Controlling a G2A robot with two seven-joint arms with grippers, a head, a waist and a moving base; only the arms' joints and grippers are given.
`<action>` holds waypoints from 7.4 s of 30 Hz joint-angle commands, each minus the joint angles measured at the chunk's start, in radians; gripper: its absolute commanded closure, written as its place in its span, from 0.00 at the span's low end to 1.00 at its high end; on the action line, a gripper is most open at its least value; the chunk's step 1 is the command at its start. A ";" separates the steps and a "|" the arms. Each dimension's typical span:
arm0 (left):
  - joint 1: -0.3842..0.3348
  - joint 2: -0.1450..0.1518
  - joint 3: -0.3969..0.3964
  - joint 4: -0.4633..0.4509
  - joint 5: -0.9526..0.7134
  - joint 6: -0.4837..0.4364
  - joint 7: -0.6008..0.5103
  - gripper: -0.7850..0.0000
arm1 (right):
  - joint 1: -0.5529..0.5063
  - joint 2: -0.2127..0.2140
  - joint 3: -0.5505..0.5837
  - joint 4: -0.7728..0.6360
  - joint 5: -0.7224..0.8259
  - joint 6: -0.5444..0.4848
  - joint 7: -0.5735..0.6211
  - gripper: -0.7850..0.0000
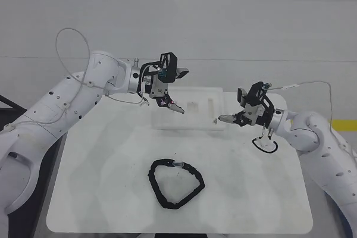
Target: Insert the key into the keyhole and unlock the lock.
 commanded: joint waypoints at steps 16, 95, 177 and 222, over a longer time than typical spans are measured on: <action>0.000 0.000 0.000 0.000 0.000 0.000 0.000 0.00 | 0.027 -0.087 -0.154 -0.091 0.038 0.567 0.324 0.00; 0.000 0.000 0.000 0.000 0.000 0.000 0.000 0.00 | 0.148 -0.231 -0.189 0.117 0.062 0.767 0.607 1.00; 0.253 0.078 -0.040 -0.085 -0.033 0.000 -0.112 0.00 | -0.365 -0.063 0.599 -0.487 0.451 0.499 0.793 1.00; 0.479 0.180 -0.107 -0.394 0.192 0.060 -0.337 0.00 | -0.365 -0.063 0.599 -0.487 0.451 0.499 0.793 1.00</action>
